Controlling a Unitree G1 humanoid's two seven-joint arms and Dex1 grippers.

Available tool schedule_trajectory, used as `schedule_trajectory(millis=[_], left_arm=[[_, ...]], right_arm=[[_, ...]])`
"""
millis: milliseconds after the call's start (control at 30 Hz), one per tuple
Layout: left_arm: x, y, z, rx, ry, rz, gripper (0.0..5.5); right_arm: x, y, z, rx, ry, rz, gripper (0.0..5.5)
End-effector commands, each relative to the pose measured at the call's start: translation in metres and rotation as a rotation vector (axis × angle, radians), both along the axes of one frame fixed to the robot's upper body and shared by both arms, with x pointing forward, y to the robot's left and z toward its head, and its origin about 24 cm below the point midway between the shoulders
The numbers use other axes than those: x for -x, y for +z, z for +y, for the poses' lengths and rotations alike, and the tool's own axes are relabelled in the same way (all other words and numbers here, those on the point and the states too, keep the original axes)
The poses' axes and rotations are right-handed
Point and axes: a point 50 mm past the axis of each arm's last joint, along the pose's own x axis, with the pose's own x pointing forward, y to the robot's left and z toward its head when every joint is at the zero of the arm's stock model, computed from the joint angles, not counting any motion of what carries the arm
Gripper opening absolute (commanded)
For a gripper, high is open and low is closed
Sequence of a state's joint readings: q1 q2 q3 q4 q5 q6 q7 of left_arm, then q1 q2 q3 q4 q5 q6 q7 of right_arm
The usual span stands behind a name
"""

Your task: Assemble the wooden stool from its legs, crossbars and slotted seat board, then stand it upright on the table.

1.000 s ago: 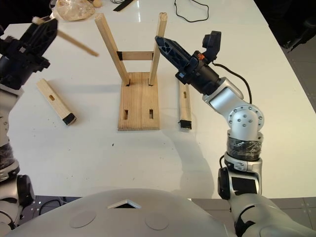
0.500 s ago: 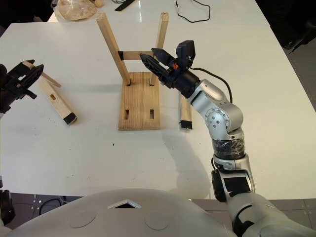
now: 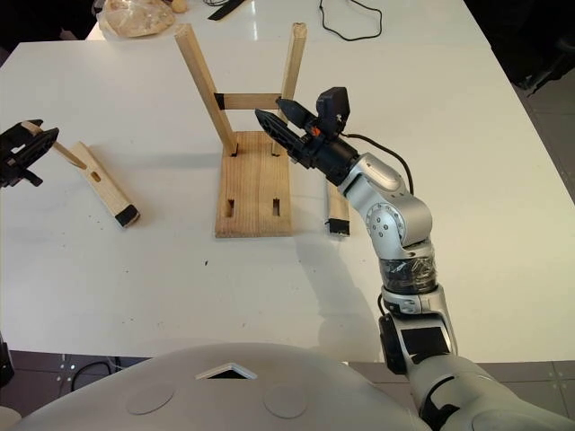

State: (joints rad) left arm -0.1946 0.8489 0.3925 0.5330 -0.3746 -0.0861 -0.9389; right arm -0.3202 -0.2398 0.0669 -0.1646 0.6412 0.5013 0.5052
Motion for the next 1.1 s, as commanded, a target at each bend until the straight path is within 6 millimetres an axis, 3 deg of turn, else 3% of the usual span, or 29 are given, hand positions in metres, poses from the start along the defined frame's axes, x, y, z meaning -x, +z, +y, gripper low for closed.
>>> schedule_trajectory(millis=[33, 133, 300, 633, 867, 1100], left_arm=[[-0.003, 0.0, 0.007, -0.017, 0.01, 0.021, 1.29], [-0.006, -0.016, -0.005, 0.048, -0.028, 0.039, 1.29], [0.006, -0.038, -0.035, 0.128, -0.125, 0.087, 1.29], [0.011, -0.022, -0.091, 0.251, -0.264, 0.027, 1.29], [0.002, -0.005, -0.084, 0.214, -0.274, 0.0, 1.29], [-0.001, -0.022, -0.079, 0.177, -0.302, 0.091, 1.29]], right_arm=[[-0.001, -0.005, -0.005, 0.0, -0.038, 0.012, 2.65], [-0.001, -0.006, -0.001, -0.002, -0.032, 0.017, 2.65], [-0.002, -0.007, -0.001, -0.013, -0.041, 0.037, 2.65], [-0.003, -0.012, -0.004, -0.043, -0.084, 0.079, 2.65], [-0.008, -0.012, -0.007, -0.03, -0.098, 0.077, 2.65], [-0.008, -0.015, -0.003, -0.027, -0.084, 0.085, 2.65]])
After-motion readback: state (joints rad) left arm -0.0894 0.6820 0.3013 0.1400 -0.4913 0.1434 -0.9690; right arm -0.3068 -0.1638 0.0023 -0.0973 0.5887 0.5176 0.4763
